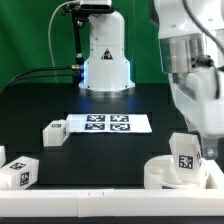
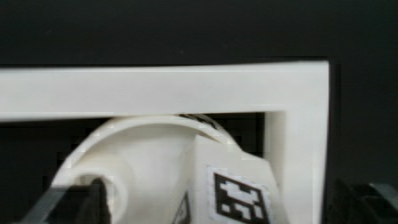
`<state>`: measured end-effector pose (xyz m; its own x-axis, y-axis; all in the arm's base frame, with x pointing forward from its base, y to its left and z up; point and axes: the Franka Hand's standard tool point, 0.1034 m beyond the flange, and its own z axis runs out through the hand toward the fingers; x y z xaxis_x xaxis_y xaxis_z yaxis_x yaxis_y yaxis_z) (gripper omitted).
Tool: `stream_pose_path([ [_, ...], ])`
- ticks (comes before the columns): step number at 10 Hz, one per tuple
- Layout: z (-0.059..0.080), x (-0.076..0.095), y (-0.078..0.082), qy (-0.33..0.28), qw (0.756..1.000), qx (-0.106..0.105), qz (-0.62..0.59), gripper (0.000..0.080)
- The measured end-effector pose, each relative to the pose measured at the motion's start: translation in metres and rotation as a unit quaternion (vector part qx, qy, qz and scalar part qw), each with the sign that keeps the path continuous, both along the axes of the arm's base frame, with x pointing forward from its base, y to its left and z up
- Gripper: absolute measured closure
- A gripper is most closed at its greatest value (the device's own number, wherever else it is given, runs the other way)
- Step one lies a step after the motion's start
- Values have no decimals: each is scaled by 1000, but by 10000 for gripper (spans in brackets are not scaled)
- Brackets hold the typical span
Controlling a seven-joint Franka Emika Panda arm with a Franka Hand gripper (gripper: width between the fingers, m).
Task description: Assemble stool
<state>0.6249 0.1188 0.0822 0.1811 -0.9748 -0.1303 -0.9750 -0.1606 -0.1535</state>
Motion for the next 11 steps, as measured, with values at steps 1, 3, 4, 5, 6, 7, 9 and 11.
stream_pose_path([
  [1, 7, -3, 1, -6, 995, -10, 103, 161],
  [3, 8, -6, 1, -7, 975, -23, 222, 151],
  [4, 8, -6, 0, -13, 964, -28, 263, 151],
  [5, 8, -6, 0, -18, 955, -31, 293, 151],
  [6, 8, -6, -1, -23, 947, -35, 320, 151],
  [7, 16, -3, -7, -40, 900, -56, 430, 151],
  [9, 24, 3, -15, -55, 809, -87, 578, 151],
  [11, 24, 4, -15, -61, 746, -104, 655, 151],
])
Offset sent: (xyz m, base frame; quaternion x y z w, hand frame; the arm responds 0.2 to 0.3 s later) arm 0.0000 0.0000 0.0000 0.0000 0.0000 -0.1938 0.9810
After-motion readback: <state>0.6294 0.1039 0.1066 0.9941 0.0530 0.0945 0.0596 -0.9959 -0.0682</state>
